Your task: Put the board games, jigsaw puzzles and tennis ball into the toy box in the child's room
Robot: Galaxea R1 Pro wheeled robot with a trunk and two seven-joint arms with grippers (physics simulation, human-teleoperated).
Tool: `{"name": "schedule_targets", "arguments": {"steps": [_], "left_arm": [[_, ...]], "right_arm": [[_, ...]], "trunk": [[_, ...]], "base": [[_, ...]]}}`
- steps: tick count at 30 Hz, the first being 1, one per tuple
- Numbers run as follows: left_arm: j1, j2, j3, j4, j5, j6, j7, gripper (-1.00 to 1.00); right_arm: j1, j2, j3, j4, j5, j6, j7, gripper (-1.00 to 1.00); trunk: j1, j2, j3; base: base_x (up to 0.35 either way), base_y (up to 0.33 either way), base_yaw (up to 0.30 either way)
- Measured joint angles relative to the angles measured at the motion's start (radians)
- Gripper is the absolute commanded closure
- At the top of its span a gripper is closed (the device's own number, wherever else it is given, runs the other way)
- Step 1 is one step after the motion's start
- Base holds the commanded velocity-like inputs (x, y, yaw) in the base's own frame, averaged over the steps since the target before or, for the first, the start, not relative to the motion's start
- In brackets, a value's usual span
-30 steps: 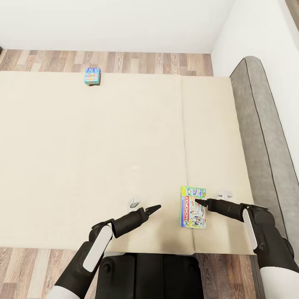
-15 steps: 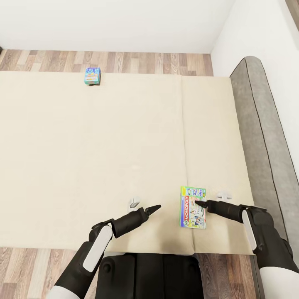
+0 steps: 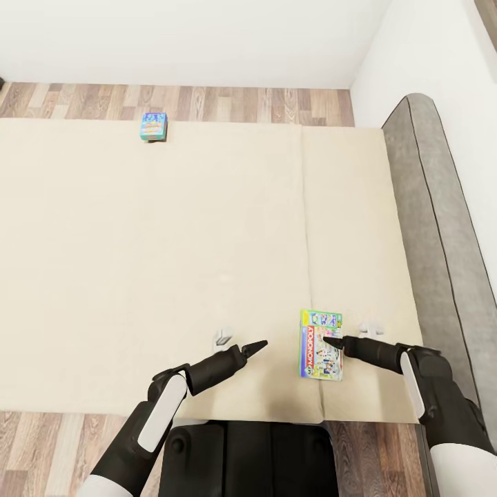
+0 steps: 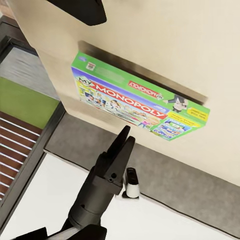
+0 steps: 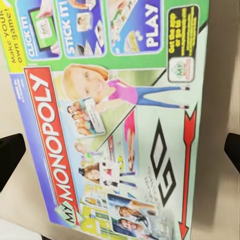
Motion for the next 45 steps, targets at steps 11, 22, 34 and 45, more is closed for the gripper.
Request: {"name": "schedule_targets", "arguments": {"steps": [11,22,34,45], "left_arm": [[0.0,0.0,0.0,0.0,0.0,0.0,0.0,-1.0],[0.0,0.0,0.0,0.0,0.0,0.0,0.0,-1.0],[0.0,0.0,0.0,0.0,0.0,0.0,0.0,-1.0],[0.0,0.0,0.0,0.0,0.0,0.0,0.0,-1.0]], "right_arm": [[0.0,0.0,0.0,0.076,0.0,-0.097,-0.004,-1.0],[0.0,0.0,0.0,0.098,-0.002,-0.122,-0.007,-1.0],[0.0,0.0,0.0,0.104,-0.002,-0.13,-0.008,-1.0],[0.0,0.0,0.0,0.104,-0.002,-0.131,-0.008,-1.0]], "trunk": [[0.0,0.0,0.0],[0.0,0.0,0.0],[0.0,0.0,0.0],[0.0,0.0,0.0]], "base": [[0.0,0.0,0.0],[0.0,0.0,0.0],[0.0,0.0,0.0],[0.0,0.0,0.0]]}}
